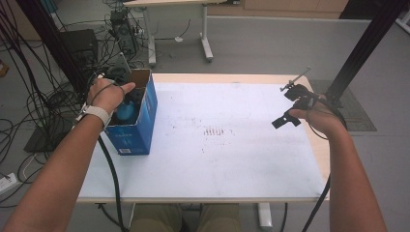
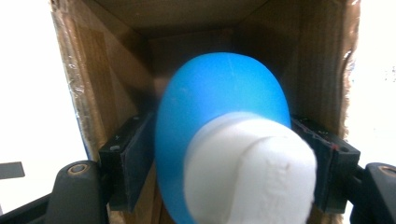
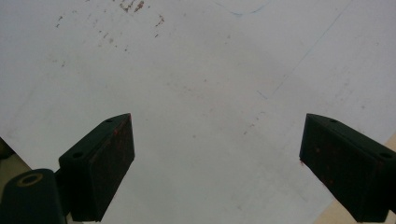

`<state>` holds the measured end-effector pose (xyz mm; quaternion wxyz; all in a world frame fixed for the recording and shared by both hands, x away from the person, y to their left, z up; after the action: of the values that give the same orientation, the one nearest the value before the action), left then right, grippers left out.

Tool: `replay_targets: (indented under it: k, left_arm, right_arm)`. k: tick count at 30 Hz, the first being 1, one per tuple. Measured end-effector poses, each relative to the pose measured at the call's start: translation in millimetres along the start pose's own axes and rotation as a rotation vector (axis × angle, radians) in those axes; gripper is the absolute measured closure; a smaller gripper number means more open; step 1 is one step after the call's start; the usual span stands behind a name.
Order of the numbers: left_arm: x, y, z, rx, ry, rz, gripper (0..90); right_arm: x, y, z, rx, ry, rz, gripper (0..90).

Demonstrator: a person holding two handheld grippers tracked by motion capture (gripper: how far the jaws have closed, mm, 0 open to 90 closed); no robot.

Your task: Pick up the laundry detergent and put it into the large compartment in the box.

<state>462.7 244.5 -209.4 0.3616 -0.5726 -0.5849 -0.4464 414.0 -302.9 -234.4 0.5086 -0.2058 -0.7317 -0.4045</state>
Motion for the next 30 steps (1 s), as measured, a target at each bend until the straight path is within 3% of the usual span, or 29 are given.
replay_targets:
  k: [7,10,30]
  left_arm:
    - [1.9,-0.1,-0.7,-0.003,-0.009,0.005,25.8]
    - [4.0,0.3,-3.5,-0.008,0.006,0.008,21.9]
    - [17.7,-2.4,-7.0,-0.01,-0.009,-0.008,10.0]
  right_arm:
    - [-0.3,-0.3,0.1,0.001,0.001,0.0,10.0]
    - [-0.2,-0.8,-0.3,-0.002,0.001,0.0,10.0]
    - [2.7,-1.3,0.3,0.001,0.001,-0.01,10.0]
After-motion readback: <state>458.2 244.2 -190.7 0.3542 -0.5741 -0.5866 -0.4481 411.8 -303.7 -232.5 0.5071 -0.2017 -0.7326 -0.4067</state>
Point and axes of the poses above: each handheld gripper's, and its own axes: x roughly backward along the jaws, y roughly out of its top, z roughly to its left, the point moved 8 cm from there along -x, roughly forward along the jaws, and after that the axes turned 15 degrees about -y, right-handed, at the moved point
